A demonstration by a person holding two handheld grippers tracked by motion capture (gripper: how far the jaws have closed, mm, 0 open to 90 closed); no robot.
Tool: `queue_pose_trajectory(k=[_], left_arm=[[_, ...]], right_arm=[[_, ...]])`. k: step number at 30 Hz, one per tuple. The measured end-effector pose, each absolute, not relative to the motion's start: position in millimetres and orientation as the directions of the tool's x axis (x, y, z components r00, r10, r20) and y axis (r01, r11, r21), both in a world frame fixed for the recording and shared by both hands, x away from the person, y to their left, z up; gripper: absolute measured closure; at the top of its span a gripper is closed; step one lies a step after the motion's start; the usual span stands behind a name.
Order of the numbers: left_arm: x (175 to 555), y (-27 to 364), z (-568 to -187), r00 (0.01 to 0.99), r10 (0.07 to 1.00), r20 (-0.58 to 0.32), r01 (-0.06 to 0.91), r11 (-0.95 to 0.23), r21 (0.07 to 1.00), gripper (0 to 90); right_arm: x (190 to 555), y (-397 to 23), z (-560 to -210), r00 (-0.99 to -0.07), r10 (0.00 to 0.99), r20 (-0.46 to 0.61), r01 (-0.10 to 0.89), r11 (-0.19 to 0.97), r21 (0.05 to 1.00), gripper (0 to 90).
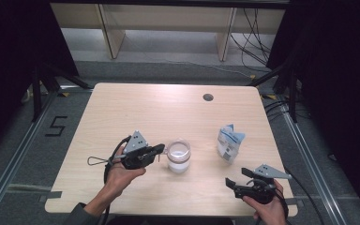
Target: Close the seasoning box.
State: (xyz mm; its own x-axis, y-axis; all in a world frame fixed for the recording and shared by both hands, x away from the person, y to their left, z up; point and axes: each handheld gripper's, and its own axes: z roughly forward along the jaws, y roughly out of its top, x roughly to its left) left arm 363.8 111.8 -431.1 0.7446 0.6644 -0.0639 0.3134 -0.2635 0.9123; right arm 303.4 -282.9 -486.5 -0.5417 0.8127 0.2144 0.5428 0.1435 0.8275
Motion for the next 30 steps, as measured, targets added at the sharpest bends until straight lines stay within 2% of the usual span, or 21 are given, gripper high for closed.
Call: queue_pose_trajectory(k=[5, 8, 17, 21, 24, 27, 28, 29, 30], left_arm=[[363, 113, -430, 0.74, 0.668, -0.072, 0.319, -0.255, 0.913, 89.2], [364, 114, -430, 0.741, 0.667, -0.079, 0.323, -0.251, 0.912, 88.5], [362, 120, -428, 0.749, 0.649, -0.129, 0.347, -0.218, 0.912, 84.1], [361, 124, -427, 0.759, 0.63, -0.166, 0.357, -0.189, 0.915, 76.0], [361, 125, -427, 0.752, 0.637, -0.169, 0.363, -0.186, 0.913, 65.6], [361, 128, -425, 0.758, 0.628, -0.177, 0.368, -0.187, 0.911, 62.7], [360, 128, -425, 0.755, 0.631, -0.177, 0.369, -0.186, 0.911, 59.3], [361, 129, -425, 0.757, 0.626, -0.188, 0.376, -0.183, 0.908, 51.4], [360, 130, -425, 0.753, 0.631, -0.186, 0.377, -0.182, 0.908, 49.5]], right_arm=[[302, -281, -486, -0.525, 0.813, 0.252, 0.57, 0.115, 0.814, 17.8], [303, -283, -486, -0.534, 0.815, 0.226, 0.559, 0.14, 0.818, 17.8], [304, -283, -486, -0.539, 0.808, 0.236, 0.557, 0.132, 0.82, 17.8], [303, -283, -486, -0.53, 0.814, 0.237, 0.567, 0.132, 0.813, 17.8], [303, -283, -486, -0.532, 0.812, 0.238, 0.566, 0.132, 0.814, 17.8], [304, -284, -486, -0.535, 0.811, 0.236, 0.562, 0.134, 0.816, 17.8], [304, -284, -486, -0.531, 0.818, 0.224, 0.56, 0.14, 0.817, 17.8], [303, -283, -487, -0.524, 0.815, 0.247, 0.569, 0.119, 0.814, 17.8], [303, -283, -487, -0.524, 0.812, 0.257, 0.57, 0.11, 0.814, 17.8]])
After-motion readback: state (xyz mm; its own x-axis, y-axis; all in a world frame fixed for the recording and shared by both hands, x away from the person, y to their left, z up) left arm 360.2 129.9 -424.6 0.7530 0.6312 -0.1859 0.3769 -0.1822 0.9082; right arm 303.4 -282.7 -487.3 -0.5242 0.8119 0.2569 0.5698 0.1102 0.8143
